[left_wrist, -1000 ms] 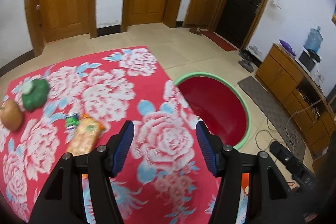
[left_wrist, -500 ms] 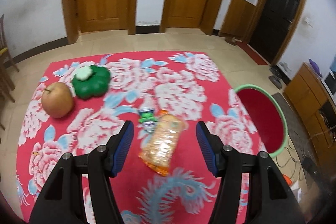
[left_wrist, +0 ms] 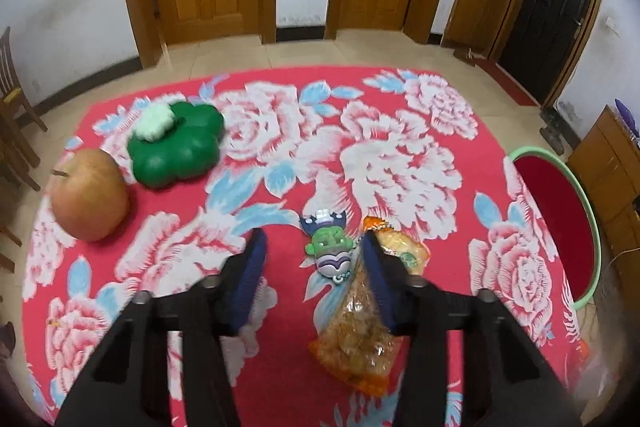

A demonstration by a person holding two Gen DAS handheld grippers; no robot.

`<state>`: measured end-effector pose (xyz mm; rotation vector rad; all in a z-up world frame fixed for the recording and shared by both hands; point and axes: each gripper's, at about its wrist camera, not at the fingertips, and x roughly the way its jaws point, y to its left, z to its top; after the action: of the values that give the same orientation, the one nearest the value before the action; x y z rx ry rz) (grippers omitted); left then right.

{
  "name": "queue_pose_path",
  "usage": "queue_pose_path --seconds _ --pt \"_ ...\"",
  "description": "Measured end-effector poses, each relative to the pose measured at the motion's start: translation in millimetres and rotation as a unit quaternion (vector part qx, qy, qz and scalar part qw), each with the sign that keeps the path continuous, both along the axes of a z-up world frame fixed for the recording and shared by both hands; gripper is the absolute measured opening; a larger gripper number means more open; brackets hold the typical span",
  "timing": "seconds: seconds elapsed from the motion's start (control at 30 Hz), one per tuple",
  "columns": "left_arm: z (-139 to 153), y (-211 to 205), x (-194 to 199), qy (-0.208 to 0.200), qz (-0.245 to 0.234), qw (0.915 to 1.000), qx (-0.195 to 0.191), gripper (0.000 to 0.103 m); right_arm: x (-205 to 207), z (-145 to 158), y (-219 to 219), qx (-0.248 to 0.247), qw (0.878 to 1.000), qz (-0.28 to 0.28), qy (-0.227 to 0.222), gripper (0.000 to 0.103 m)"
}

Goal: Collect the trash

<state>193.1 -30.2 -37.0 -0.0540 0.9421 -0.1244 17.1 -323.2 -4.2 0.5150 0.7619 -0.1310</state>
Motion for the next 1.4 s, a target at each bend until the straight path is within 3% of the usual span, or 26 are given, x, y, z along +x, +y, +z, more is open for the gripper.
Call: queue_pose_path --seconds 0.2,0.47,0.77,1.13,1.4 --pt "-18.0 -3.3 8.6 0.028 -0.005 0.9995 -0.016 0.034 5.8 -6.9 -0.6 -0.002 1.000 0.000 0.010 0.073" --pt "-18.3 -5.7 3.6 0.021 -0.013 0.9994 -0.023 0.027 4.0 -9.7 -1.6 0.001 1.000 0.000 0.012 0.073" --pt "0.5 17.0 -43.7 -0.003 0.003 0.9976 -0.069 0.027 -13.9 6.9 1.4 -0.006 1.000 -0.001 -0.012 0.073" --pt "34.5 55.4 -99.1 -0.048 0.031 0.9958 -0.072 0.026 -42.0 41.7 30.1 -0.011 0.998 0.032 -0.060 0.073" --pt "52.2 89.6 -128.2 -0.073 0.056 0.9928 -0.077 0.026 -39.7 51.2 67.6 -0.012 0.995 0.074 -0.065 0.073"
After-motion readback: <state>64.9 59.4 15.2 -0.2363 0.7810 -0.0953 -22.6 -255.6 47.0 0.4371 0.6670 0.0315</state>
